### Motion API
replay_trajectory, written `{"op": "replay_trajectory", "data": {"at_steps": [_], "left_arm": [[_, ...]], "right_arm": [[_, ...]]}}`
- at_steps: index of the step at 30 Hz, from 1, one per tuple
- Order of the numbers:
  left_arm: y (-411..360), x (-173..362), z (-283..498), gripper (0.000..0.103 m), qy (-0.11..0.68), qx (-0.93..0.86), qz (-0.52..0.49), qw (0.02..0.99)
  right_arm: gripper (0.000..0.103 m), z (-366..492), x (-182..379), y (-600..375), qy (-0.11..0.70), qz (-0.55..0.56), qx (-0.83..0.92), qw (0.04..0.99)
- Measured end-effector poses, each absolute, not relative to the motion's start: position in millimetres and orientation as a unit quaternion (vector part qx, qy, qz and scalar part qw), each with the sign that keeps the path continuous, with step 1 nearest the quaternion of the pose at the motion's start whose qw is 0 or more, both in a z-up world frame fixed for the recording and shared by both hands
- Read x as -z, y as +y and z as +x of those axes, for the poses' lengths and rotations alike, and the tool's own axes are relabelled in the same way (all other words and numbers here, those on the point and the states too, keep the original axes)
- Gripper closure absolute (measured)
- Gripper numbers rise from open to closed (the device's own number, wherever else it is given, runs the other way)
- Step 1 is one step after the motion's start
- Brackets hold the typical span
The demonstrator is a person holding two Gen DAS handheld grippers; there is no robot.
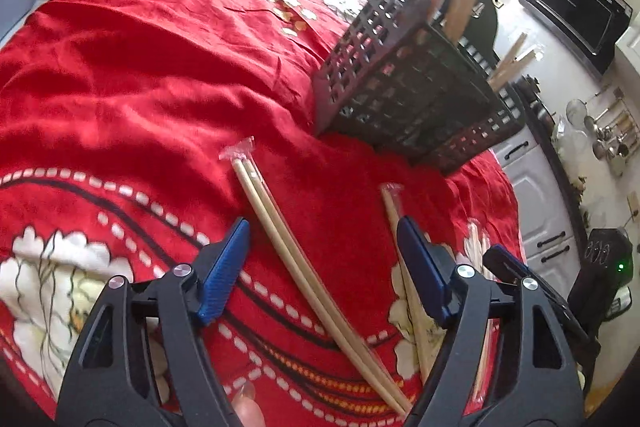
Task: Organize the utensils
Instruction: 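Move the left tool down to the chopstick pile while the right tool also lowers, then close the left tool on a wrapped chopstick while the right tool grasps another, then lift the left tool's chopstick above the caddy while the right tool carries its own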
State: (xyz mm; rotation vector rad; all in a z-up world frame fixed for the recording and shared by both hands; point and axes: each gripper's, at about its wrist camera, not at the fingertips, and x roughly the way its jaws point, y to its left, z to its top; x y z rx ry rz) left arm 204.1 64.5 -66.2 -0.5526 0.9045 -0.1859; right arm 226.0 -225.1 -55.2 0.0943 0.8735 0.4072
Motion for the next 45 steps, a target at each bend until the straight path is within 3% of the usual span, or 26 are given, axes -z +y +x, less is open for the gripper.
{"op": "replay_trajectory", "data": {"at_steps": [11, 15, 17, 21, 24, 27, 45], "left_arm": [[75.1, 68.7, 234.5, 0.040, 0.432, 0.076, -0.279, 0.854], [73.4, 68.4, 242.4, 0.044, 0.433, 0.063, -0.268, 0.859], [71.7, 67.7, 244.6, 0.050, 0.433, 0.053, -0.259, 0.862], [73.6, 68.9, 247.9, 0.074, 0.433, 0.029, -0.239, 0.869], [81.0, 71.4, 247.4, 0.089, 0.433, 0.023, -0.247, 0.867], [86.3, 71.8, 245.4, 0.096, 0.431, 0.030, -0.261, 0.863], [56.4, -15.5, 192.7, 0.100, 0.319, 0.114, -0.226, 0.913]], "right_arm": [[0.046, 268.5, 72.0, -224.2, 0.472, 0.062, -0.180, 0.861], [0.060, 277.3, 73.4, -222.0, 0.475, 0.057, -0.166, 0.862], [0.067, 279.3, 73.9, -223.0, 0.477, 0.055, -0.162, 0.862], [0.086, 281.8, 74.4, -229.1, 0.476, 0.063, -0.153, 0.864], [0.088, 283.5, 73.8, -232.8, 0.474, 0.077, -0.157, 0.863], [0.089, 281.5, 69.7, -232.8, 0.465, 0.093, -0.172, 0.864], [0.092, 224.5, -8.9, -208.2, 0.351, 0.093, -0.251, 0.897]]}}
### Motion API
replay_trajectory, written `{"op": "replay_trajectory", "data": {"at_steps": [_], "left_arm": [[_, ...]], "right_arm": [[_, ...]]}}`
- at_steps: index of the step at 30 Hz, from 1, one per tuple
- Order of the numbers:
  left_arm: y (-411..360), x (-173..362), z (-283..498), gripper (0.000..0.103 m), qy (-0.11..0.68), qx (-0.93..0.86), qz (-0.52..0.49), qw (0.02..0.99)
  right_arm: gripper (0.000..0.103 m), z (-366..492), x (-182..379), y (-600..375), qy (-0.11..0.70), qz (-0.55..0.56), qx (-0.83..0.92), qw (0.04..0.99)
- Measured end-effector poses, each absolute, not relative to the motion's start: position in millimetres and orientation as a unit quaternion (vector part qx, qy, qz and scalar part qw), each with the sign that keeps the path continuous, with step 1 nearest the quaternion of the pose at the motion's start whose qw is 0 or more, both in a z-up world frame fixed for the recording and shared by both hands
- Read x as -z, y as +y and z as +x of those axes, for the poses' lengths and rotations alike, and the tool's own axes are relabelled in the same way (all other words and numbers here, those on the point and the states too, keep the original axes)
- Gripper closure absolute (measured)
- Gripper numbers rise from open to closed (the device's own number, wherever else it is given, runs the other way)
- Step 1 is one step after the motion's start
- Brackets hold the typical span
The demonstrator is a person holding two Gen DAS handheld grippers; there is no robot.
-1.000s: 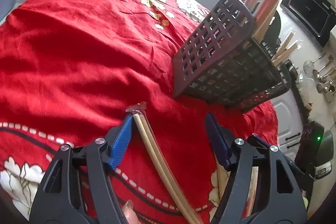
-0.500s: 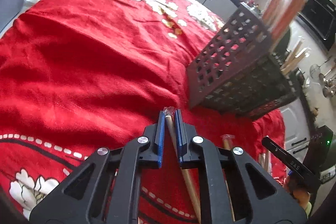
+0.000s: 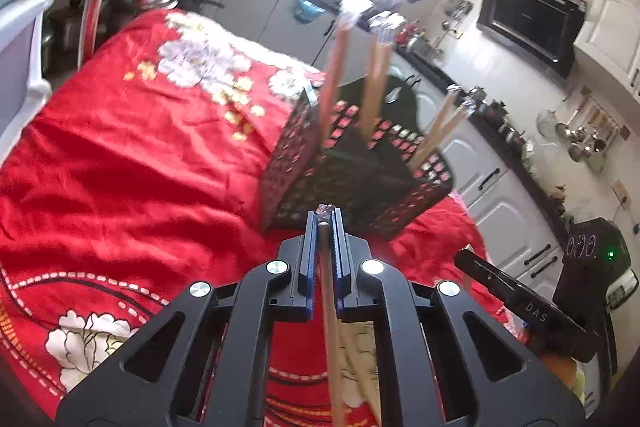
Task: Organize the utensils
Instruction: 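Lift the left tool's chopstick above the caddy while the right tool carries its own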
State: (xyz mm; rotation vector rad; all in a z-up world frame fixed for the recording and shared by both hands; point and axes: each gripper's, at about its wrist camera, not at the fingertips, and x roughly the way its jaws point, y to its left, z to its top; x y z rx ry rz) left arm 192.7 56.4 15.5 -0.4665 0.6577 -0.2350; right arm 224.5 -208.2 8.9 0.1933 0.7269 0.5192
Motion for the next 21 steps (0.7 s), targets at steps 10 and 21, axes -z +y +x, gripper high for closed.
{"op": "replay_trajectory", "data": {"at_steps": [10, 21], "left_arm": [[41.9, -51.2, 172.3, 0.100, 0.279, 0.141, -0.211, 0.926], [28.5, -83.3, 167.8, 0.100, 0.247, 0.162, -0.193, 0.936]], "right_arm": [[0.093, 188.7, -53.1, -216.1, 0.262, 0.079, -0.248, 0.929], [0.093, 171.0, -77.1, -228.8, 0.199, 0.076, -0.242, 0.947]]}}
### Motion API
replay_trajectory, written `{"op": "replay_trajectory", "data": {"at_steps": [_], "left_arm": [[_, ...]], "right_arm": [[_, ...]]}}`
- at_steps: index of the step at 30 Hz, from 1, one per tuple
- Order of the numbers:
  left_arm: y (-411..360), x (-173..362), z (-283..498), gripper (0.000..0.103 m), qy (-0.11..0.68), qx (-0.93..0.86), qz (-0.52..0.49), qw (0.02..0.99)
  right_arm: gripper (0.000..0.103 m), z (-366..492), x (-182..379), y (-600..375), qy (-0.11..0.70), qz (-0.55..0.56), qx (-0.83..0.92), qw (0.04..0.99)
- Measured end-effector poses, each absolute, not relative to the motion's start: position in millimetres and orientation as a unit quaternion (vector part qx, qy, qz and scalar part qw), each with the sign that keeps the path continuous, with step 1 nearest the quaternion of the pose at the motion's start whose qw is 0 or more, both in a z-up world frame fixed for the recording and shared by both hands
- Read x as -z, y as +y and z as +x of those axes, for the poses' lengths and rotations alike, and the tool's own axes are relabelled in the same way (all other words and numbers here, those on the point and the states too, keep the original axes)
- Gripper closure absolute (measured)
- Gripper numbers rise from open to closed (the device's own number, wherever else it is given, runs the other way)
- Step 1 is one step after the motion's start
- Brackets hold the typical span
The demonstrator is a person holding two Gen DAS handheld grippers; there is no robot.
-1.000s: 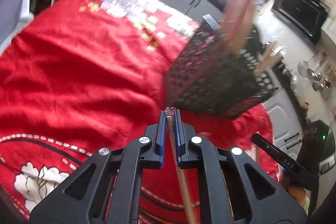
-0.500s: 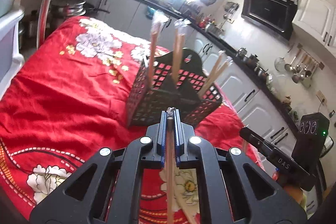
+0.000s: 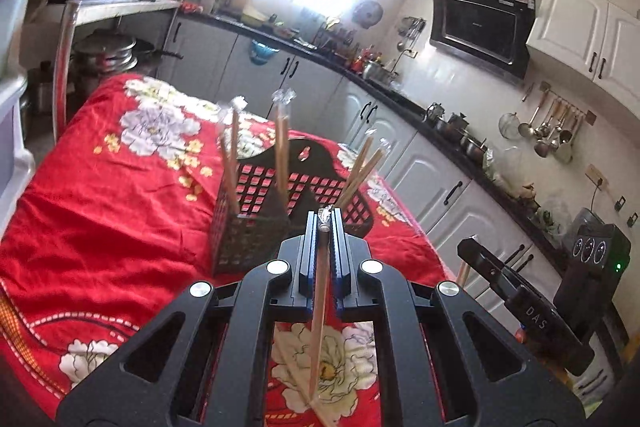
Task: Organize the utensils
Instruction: 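Lift the left tool's chopstick above the caddy while the right tool carries its own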
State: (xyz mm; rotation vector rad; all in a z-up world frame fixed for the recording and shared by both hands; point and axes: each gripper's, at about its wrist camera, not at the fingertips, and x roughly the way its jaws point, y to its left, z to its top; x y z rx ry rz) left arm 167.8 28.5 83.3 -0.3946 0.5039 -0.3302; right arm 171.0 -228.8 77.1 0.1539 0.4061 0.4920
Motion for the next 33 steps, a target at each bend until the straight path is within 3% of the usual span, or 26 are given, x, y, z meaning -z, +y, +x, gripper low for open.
{"op": "replay_trajectory", "data": {"at_steps": [33], "left_arm": [[5.8, -166.6, 202.8, 0.100, 0.158, 0.182, -0.148, 0.959]], "right_arm": [[0.093, 198.0, -137.7, -230.1, 0.100, 0.070, -0.233, 0.965]]}}
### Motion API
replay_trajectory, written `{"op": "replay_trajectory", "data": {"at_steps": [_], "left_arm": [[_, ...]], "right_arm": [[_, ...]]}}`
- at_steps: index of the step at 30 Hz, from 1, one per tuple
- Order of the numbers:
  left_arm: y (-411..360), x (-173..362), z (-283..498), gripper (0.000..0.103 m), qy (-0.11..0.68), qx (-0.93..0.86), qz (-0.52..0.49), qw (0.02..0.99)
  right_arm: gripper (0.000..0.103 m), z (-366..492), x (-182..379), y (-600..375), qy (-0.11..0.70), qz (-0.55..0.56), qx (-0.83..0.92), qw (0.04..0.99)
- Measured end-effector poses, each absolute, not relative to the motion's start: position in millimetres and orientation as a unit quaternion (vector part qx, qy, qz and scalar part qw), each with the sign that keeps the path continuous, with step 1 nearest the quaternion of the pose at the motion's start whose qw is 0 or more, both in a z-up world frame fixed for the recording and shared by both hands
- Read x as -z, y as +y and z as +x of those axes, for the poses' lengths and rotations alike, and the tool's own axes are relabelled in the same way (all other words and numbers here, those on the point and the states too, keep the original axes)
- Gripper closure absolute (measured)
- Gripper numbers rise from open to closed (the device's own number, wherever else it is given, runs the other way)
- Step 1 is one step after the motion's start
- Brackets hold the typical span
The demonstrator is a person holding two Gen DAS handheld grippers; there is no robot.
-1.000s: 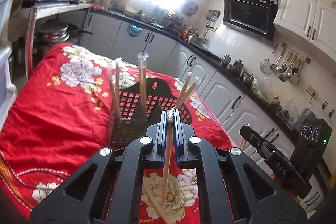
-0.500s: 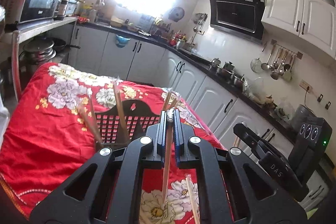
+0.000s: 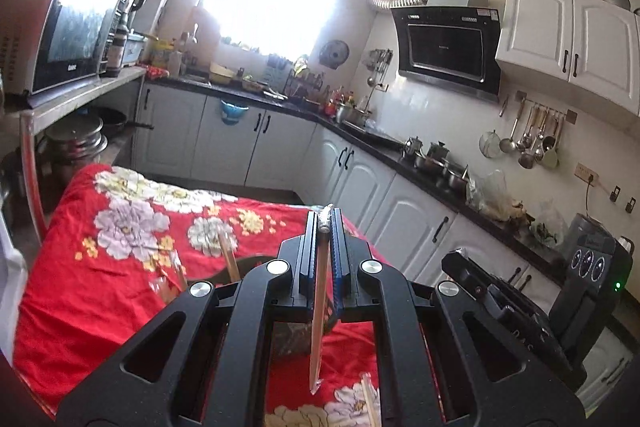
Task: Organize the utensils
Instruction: 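Lift the left tool's chopstick above the caddy while the right tool carries its own, then lower the left tool's chopstick into the caddy while the right tool lowers its own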
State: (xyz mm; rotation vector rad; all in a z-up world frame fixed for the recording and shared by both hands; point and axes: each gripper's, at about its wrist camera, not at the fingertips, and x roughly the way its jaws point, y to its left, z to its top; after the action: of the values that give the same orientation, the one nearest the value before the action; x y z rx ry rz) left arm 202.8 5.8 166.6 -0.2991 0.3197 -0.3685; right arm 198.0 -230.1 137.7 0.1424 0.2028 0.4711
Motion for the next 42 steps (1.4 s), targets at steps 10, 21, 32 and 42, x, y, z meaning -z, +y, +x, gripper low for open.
{"op": "replay_trajectory", "data": {"at_steps": [10, 21, 32, 42], "left_arm": [[13.5, -186.8, 216.3, 0.100, 0.131, 0.169, -0.145, 0.966], [24.1, -191.1, 235.6, 0.100, 0.117, 0.139, -0.143, 0.973], [21.3, -183.9, 252.4, 0.100, 0.112, 0.121, -0.132, 0.977], [13.2, -164.5, 269.0, 0.100, 0.126, 0.122, -0.129, 0.976]], "right_arm": [[0.093, 210.7, -155.4, -220.1, 0.076, 0.071, -0.238, 0.966], [0.093, 233.6, -174.4, -209.7, 0.050, 0.076, -0.238, 0.967], [0.093, 259.7, -186.2, -203.3, 0.008, 0.069, -0.231, 0.970], [0.093, 289.1, -181.4, -198.1, -0.003, 0.065, -0.220, 0.973]]}}
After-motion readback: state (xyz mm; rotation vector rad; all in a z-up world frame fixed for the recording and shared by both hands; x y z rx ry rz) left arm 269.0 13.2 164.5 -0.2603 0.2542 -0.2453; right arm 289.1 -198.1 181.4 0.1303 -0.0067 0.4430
